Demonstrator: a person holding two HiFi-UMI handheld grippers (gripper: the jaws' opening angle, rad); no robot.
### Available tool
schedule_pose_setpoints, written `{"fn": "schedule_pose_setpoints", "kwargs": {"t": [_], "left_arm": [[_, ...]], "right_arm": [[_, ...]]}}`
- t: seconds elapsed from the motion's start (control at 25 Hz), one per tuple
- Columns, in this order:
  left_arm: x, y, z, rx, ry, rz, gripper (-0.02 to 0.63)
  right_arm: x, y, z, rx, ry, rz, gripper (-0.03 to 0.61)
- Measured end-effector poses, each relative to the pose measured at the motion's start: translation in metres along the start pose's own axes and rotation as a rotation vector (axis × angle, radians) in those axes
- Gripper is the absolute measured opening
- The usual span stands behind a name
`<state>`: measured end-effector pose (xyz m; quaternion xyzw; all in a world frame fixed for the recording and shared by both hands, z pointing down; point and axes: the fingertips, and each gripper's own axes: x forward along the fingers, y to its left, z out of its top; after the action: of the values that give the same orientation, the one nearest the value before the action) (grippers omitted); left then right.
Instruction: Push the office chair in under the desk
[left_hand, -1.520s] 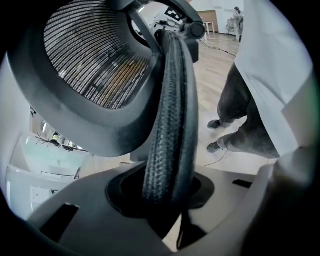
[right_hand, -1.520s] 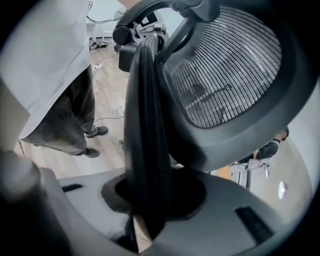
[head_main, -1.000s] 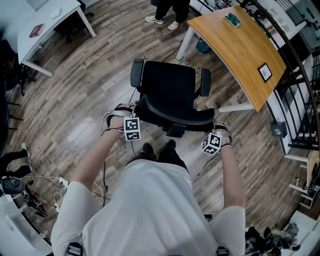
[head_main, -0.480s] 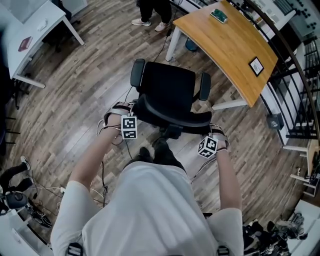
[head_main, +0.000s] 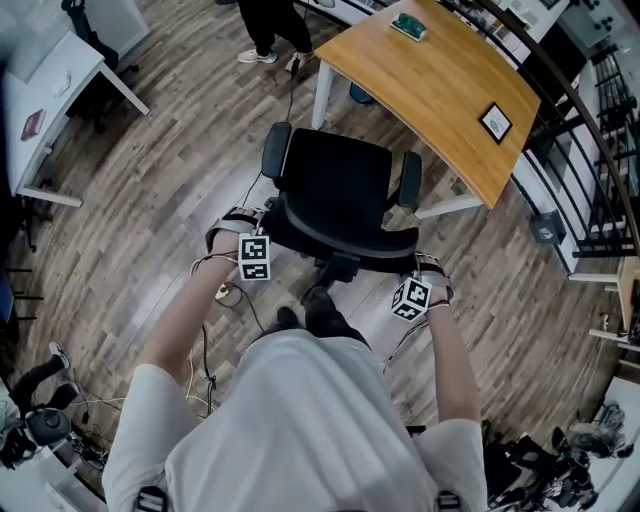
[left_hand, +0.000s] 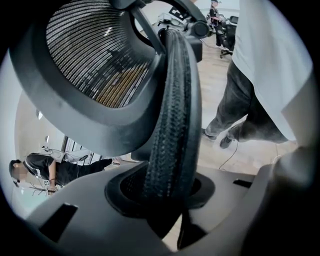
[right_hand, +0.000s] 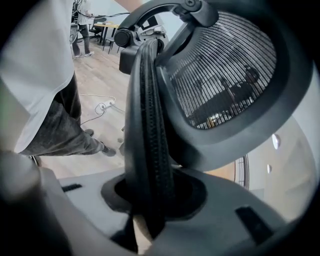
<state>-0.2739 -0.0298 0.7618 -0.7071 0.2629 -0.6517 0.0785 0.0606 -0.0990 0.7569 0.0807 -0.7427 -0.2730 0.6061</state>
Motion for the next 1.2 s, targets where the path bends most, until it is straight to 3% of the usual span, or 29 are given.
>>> {"fn": "schedule_pose_setpoints", "kwargs": {"t": [1.2], "left_arm": [[0.103,0.169,0.123,0.168,-0.093,-0.021,0.126]], "right_arm": [[0.047,-0.11,-0.122,0.168,0.09,-0.031,0.103]]}}
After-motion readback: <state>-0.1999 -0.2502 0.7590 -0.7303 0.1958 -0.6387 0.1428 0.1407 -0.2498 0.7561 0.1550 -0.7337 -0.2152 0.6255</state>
